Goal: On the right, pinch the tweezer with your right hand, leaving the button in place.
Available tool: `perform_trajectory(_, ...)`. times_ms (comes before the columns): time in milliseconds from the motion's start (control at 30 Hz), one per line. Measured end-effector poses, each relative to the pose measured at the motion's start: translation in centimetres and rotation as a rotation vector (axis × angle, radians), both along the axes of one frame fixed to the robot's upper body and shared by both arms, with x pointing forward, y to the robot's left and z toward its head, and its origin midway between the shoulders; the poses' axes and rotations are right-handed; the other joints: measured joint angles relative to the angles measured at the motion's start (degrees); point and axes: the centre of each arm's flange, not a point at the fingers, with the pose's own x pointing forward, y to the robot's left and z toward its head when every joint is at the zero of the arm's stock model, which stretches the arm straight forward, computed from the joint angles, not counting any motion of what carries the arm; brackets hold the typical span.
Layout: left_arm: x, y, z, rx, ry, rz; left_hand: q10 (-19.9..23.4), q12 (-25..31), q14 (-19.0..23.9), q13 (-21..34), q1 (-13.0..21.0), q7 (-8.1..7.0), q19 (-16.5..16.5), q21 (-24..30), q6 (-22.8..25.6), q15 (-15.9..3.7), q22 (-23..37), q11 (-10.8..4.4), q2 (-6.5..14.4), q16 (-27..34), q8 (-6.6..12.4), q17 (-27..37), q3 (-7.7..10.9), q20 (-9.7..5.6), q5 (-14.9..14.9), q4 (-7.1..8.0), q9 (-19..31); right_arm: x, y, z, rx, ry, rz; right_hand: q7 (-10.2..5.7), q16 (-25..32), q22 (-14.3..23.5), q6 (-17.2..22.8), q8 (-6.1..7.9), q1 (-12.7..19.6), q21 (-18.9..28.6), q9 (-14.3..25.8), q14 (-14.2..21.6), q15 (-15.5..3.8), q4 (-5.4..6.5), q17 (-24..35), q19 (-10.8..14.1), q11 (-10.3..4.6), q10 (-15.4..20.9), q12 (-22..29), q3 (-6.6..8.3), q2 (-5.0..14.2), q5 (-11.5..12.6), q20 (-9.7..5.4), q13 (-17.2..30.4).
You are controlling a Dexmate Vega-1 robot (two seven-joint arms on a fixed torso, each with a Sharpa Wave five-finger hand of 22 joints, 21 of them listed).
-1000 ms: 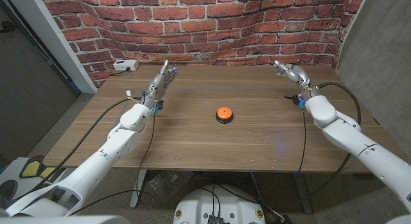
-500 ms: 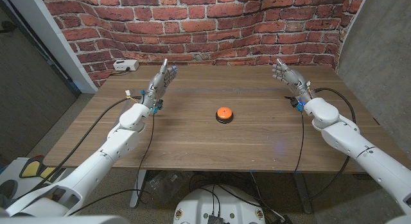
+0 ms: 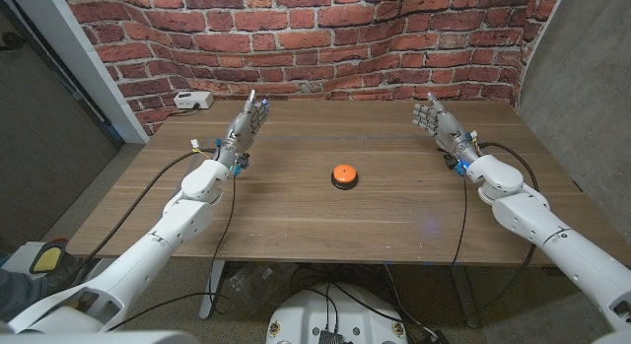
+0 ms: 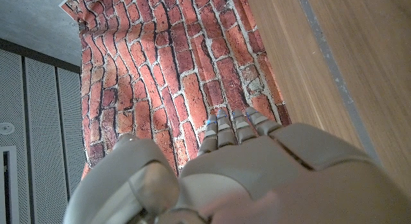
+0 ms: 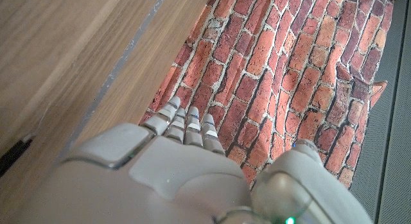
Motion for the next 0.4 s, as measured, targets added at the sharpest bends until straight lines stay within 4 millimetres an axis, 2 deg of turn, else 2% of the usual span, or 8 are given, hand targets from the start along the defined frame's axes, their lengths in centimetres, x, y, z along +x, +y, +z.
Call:
perform_trajectory(133, -0.03, 0.07, -0.25, -0.001, 0.004, 0.000, 0.0, 0.0, -0.3, 0.0, 0.0, 0.00, 0.0, 0.0, 0.0, -0.28, 0.0, 0.00, 0.0, 0.0, 0.00, 0.0, 0.00, 0.00, 0.0, 0.00, 0.0, 0.17, -0.06, -0.26, 0.020, 0.008, 0.011, 0.20, 0.2, 0.0, 0.2, 0.21, 0.0, 0.0, 0.0, 0.3, 0.21, -0.16, 0.0, 0.3, -0.02, 0.0, 0.3, -0.16, 0.00, 0.0, -0.31, 0.0)
perform_trajectory(300, -0.17, 0.20, -0.63, -0.008, 0.009, 0.003, 0.0, 0.0, -0.3, 0.0, 0.0, 0.00, 0.0, 0.0, 0.0, -0.28, 0.0, 0.00, 0.0, 0.0, 0.26, 0.0, 0.00, 0.00, 0.0, 0.00, 0.0, 0.32, -0.06, -0.26, 0.040, 0.014, 0.029, 0.18, 0.6, -0.3, 1.3, 0.64, -0.3, 0.6, 0.0, 1.6, 0.33, 0.08, 0.0, 1.3, 0.09, 2.0, 1.2, -0.40, 0.29, 0.2, 0.00, 0.0)
perform_trajectory(400, -0.25, 0.28, -0.83, -0.012, 0.009, 0.005, 0.0, 0.0, -0.3, 0.0, 0.0, 0.00, 0.0, 0.0, 0.0, -0.28, 0.0, 0.00, 0.0, 0.0, 0.26, 0.0, 0.00, 0.00, 0.0, 0.00, 0.0, 0.40, -0.06, -0.23, 0.047, 0.019, 0.037, 0.38, 0.6, -0.3, 1.7, 0.85, -0.3, 0.6, 0.0, 1.9, 0.03, 0.08, 0.0, 1.3, 0.09, 2.0, 1.3, -0.40, 0.29, 0.2, 0.01, 0.0)
